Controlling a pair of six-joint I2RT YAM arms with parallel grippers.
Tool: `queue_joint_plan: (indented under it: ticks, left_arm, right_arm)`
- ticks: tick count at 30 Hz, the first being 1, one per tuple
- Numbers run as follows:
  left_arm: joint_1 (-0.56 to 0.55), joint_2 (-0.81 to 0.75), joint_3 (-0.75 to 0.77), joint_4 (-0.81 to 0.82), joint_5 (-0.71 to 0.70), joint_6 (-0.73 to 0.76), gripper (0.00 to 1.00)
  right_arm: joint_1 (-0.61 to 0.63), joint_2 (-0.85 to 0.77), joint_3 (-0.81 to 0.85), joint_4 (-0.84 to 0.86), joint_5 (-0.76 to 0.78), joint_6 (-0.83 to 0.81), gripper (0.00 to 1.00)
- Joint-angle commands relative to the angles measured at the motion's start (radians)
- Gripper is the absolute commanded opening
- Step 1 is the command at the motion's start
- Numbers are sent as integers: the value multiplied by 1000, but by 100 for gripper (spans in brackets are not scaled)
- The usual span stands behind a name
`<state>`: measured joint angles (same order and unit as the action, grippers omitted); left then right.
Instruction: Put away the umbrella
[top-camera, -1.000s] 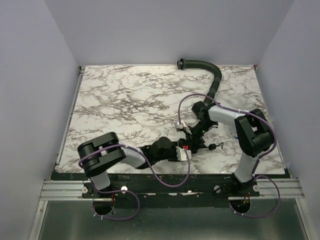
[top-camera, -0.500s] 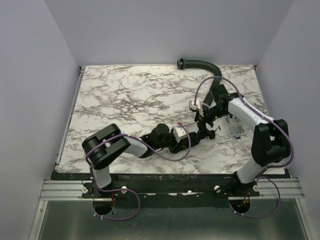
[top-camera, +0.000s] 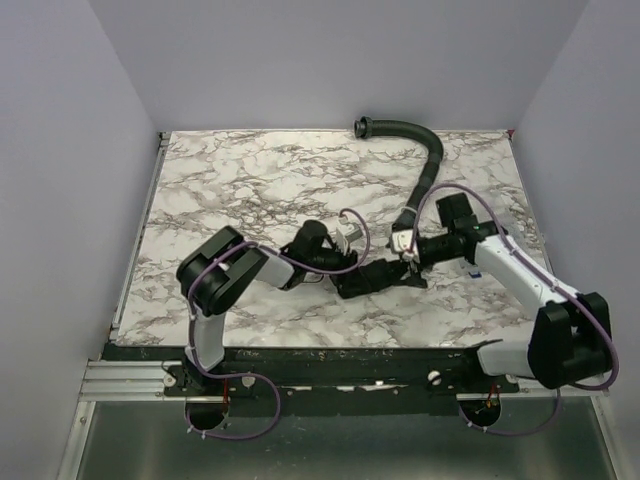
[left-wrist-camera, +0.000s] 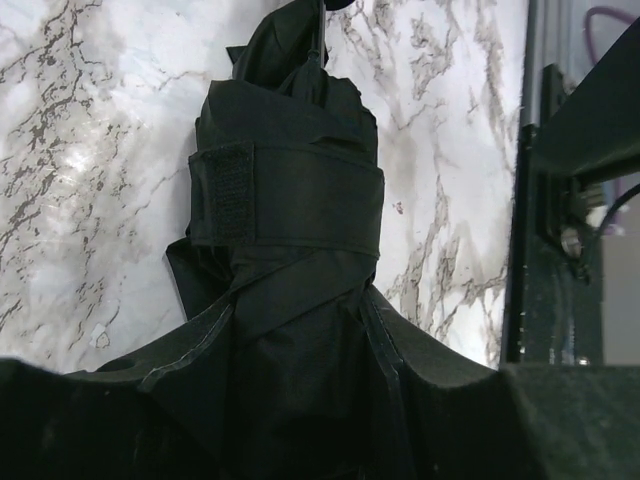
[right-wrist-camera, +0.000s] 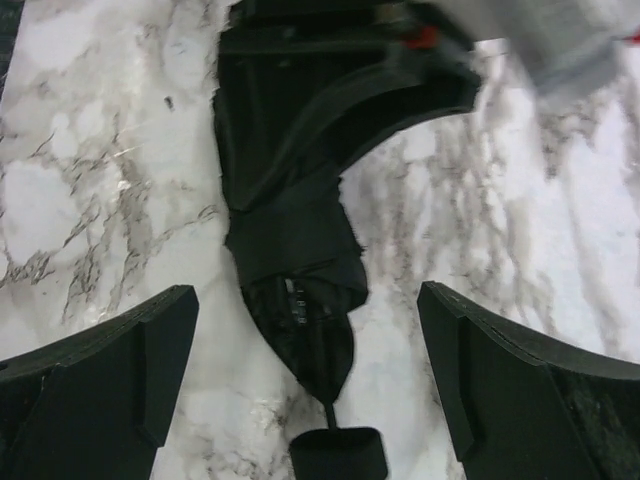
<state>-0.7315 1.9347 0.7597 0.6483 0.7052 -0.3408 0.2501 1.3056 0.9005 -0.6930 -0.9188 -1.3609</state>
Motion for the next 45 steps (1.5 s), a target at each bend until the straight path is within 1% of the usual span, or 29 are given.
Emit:
queue_joint_plan:
  ticks: [1,4,9,11,16,19,20,21,22,26,30,33,35,37,38,39,40,41,43,45]
  left_arm:
    - [10,193,-68,-279,88,-136,9]
    - [11,237,-53,-239,122,-179,9]
    - [16,268,-23,-229,154,-205,9]
    - [20,272,-16,-230,156,-207,9]
    - [34,269,-19,-242,128,-195,9]
    - [43,254,-41,-225,92,-197,9]
    - [47,248,-47,-216,84,-199,8]
    - [48,243,-56,-212,74,-198,8]
    - [50,238,-60,-206,67,-198,8]
    - [50,224,-66,-198,42,-193,8]
    - [50,213,-68,-200,16,-188,7]
    - [50,208,-77,-196,0,-190,7]
    - [50,204,-83,-191,-5,-190,7]
    - [50,204,-86,-189,-7,-190,7]
    - [50,205,-86,-188,-7,-190,7]
    - [50,205,-86,-187,-9,-190,7]
    - [50,205,-87,-185,-10,-191,7]
    - [50,203,-92,-181,-12,-192,7]
    - [50,202,-93,-175,-14,-194,7]
    - [50,205,-91,-174,-12,-197,7]
  right_arm:
    - [41,12,-116,80,53,-174,100]
    - [73,12,-178,199,138,-188,100]
    - [124,59,-214,293,194,-186,98]
    - [145,76,-226,309,230,-194,97]
    - [150,80,-226,281,236,-145,93]
    - [150,49,-192,284,222,54,89]
    - [150,30,-178,286,226,143,89]
    - [150,10,-167,287,230,212,97]
    - [150,-13,-164,286,236,285,98]
    - [150,-103,-189,266,248,433,98]
    - [150,-140,-201,241,272,583,99]
    - [150,-152,-178,245,328,781,98]
    - [150,-146,-155,219,344,890,94]
    - [150,-134,-136,165,314,926,83]
    - [150,-130,-130,138,301,908,73]
    - [150,-140,-133,150,336,927,69]
    - [150,-153,-139,180,391,976,68]
    - [150,-157,-139,186,418,989,67]
    - [150,-143,-125,138,387,934,66]
    - [150,-99,-109,124,392,945,66]
